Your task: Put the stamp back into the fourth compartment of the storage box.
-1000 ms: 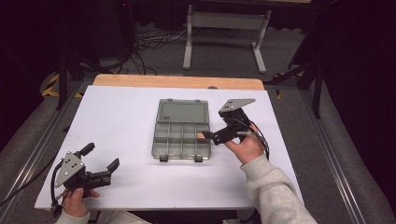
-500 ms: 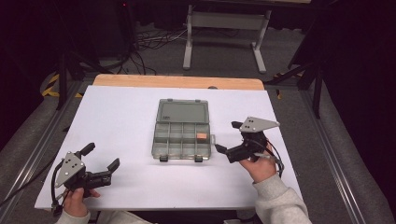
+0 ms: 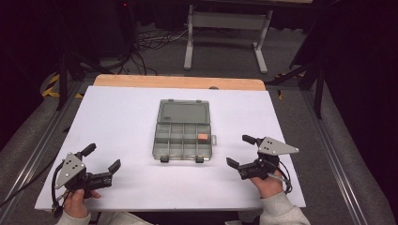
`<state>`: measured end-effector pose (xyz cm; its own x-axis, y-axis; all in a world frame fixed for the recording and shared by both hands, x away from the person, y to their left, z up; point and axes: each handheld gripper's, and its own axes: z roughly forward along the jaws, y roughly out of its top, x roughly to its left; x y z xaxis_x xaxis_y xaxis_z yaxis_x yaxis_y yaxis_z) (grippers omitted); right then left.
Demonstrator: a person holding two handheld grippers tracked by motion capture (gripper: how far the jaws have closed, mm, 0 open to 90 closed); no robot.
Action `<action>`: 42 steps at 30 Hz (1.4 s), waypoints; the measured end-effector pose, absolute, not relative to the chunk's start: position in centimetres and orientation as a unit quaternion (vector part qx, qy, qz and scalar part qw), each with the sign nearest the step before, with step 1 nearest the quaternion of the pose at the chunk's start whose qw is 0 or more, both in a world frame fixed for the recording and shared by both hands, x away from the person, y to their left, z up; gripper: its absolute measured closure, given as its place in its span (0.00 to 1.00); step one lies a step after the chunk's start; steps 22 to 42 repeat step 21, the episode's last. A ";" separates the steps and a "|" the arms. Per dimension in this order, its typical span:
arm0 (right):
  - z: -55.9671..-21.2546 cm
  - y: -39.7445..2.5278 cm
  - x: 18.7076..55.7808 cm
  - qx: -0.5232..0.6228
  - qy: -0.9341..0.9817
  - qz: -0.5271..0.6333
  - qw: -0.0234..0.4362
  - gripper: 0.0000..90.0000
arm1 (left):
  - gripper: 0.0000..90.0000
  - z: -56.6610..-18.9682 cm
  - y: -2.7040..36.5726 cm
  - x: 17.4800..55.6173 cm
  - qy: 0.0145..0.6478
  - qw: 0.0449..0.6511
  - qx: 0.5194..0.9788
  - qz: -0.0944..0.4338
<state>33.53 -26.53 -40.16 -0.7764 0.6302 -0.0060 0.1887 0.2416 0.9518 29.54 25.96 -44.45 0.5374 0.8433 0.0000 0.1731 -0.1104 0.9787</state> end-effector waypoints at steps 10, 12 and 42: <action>-43.6 -29.1 32.7 0.295 0.752 0.554 0.202 0.00 | 0.00 -44.7 25.8 29.7 0.375 0.553 0.679 0.304; -43.9 -29.2 32.6 0.296 0.754 0.551 0.203 0.00 | 0.00 -44.8 25.8 29.8 0.375 0.554 0.678 0.304; -44.0 -28.9 32.6 0.292 0.759 0.544 0.207 0.00 | 0.00 -44.9 26.0 29.9 0.381 0.556 0.676 0.297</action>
